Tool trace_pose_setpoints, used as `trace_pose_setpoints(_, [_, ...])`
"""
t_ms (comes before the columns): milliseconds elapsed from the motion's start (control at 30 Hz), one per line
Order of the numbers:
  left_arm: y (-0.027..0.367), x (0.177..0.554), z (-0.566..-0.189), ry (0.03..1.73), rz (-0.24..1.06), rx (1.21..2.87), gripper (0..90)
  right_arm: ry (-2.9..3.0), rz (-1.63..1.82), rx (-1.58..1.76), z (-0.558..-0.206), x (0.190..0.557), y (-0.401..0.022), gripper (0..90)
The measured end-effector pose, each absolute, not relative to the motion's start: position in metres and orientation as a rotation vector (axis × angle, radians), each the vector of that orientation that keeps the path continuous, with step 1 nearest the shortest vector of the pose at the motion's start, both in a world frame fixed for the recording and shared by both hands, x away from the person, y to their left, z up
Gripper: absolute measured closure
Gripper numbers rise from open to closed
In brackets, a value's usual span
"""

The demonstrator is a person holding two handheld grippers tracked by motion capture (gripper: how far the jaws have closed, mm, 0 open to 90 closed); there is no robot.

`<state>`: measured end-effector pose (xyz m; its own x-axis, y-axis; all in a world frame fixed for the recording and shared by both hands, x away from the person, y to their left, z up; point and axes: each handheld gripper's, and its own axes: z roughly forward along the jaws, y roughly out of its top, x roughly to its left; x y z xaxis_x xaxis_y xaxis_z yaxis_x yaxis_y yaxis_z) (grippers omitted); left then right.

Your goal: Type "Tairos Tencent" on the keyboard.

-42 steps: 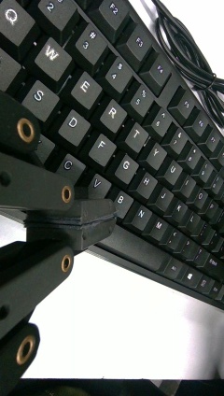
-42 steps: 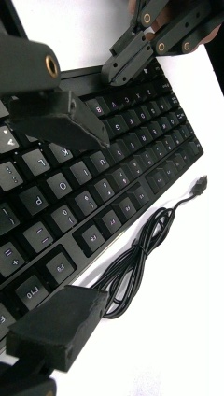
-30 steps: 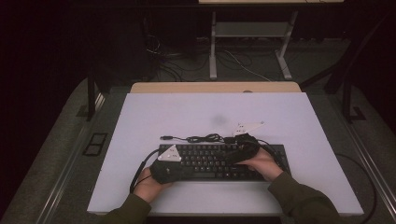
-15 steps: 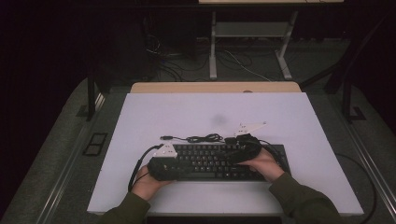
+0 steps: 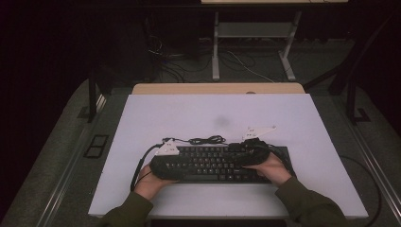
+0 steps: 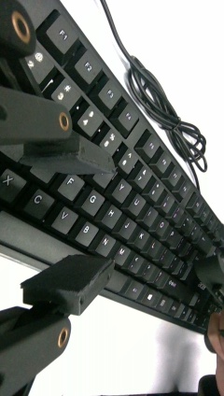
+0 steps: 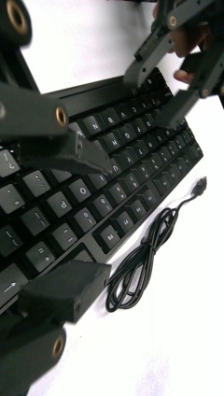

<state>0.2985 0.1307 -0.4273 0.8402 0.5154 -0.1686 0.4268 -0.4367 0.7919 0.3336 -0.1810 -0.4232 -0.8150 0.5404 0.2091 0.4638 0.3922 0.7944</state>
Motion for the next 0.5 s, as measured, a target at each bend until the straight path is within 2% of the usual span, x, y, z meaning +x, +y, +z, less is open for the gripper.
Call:
trace_pose_setpoints(300, [0.129,0.303,-0.428,0.705,0.154,2.082,36.0,2.552,1.416,0.925,-0.421,0.328,-0.19,64.0])
trace_pose_setpoints(500, [0.129,0.306,-0.428,0.712,0.168,2.076,32.9,2.551,1.413,0.922,-0.419,0.322,-0.197,75.8])
